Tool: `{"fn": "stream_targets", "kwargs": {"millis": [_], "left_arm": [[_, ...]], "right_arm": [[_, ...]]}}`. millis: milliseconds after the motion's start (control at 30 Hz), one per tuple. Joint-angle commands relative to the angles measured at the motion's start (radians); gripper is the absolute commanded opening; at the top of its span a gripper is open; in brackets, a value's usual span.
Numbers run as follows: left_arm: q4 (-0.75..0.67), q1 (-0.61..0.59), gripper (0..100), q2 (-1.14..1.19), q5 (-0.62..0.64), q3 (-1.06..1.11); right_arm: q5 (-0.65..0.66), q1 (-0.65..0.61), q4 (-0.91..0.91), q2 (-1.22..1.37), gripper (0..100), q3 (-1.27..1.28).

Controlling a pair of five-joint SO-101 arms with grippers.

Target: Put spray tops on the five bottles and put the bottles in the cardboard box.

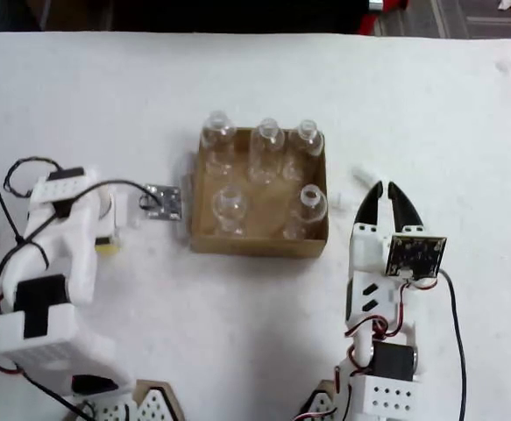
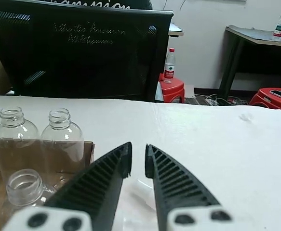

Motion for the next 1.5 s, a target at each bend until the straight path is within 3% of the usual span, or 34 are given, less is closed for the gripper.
{"fn": "stream_targets", "kwargs": {"millis": [0,267,500,700,900,1033,1467], "left_arm": [[0.172,0.045,3,-0.062,0.138,-0.218],[0.407,0.054,3,-0.162,0.546,-0.489],[0.531,0.145,3,-0.321,0.977,-0.626],[0.628,0.309,3,-0.544,1.01,-0.635],[0.566,0.421,2,-0.868,1.02,-0.563],[0.402,0.444,2,-1.027,1.051,-0.433],[-0.451,0.383,2,-1.112,1.741,0.058]], "right_arm": [[0.014,-0.005,0.005,0.002,3.9,0.009],[0.014,-0.002,0.004,0.002,3.9,0.009],[0.014,-0.004,0.005,0.002,3.9,0.009],[0.014,-0.004,0.007,0.002,3.9,0.009],[0.014,-0.004,0.007,0.002,3.8,0.009],[0.014,-0.004,0.007,0.002,3.8,0.009],[0.014,-0.007,0.007,0.004,3.8,0.009]]}}
